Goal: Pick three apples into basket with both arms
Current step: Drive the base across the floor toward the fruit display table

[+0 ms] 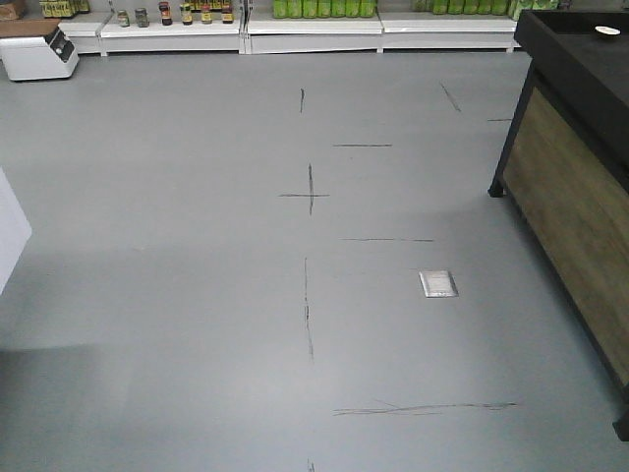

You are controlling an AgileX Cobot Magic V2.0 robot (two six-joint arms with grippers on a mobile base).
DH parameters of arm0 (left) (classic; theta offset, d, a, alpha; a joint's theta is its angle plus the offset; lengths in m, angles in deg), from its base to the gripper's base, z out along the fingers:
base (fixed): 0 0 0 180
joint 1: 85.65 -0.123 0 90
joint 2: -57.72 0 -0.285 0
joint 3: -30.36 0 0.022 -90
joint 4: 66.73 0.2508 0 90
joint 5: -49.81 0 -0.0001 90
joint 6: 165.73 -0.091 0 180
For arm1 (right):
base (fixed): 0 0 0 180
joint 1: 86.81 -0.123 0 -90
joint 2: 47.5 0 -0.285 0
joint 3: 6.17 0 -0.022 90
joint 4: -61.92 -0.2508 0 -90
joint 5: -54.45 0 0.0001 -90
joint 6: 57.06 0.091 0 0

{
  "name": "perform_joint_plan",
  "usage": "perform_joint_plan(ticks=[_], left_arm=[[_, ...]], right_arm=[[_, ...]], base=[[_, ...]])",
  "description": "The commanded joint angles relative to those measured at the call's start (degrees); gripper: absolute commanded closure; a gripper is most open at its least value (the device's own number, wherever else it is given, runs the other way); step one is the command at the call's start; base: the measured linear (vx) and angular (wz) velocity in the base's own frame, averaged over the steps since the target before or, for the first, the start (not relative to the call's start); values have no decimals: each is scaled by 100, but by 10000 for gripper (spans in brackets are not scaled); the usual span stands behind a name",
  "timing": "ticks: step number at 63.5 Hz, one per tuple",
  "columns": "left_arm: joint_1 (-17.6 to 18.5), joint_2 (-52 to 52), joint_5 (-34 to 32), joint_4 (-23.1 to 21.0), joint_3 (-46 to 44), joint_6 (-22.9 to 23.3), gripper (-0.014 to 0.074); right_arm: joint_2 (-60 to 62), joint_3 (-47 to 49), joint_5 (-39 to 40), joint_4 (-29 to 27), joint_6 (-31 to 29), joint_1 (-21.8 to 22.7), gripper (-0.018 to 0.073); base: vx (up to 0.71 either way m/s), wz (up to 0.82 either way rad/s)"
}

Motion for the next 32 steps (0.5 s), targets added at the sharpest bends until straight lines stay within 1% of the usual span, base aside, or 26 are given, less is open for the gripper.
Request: perform_joint_plan(ticks=[1,32], left_arm=[[-14,-78,-430,-41,129,0,603],[-14,-78,-430,-41,129,0,603]], right_arm=[[60,-83,402,41,-8,28,568],[60,-83,402,41,-8,28,568]], base=[[0,0],[3,2]])
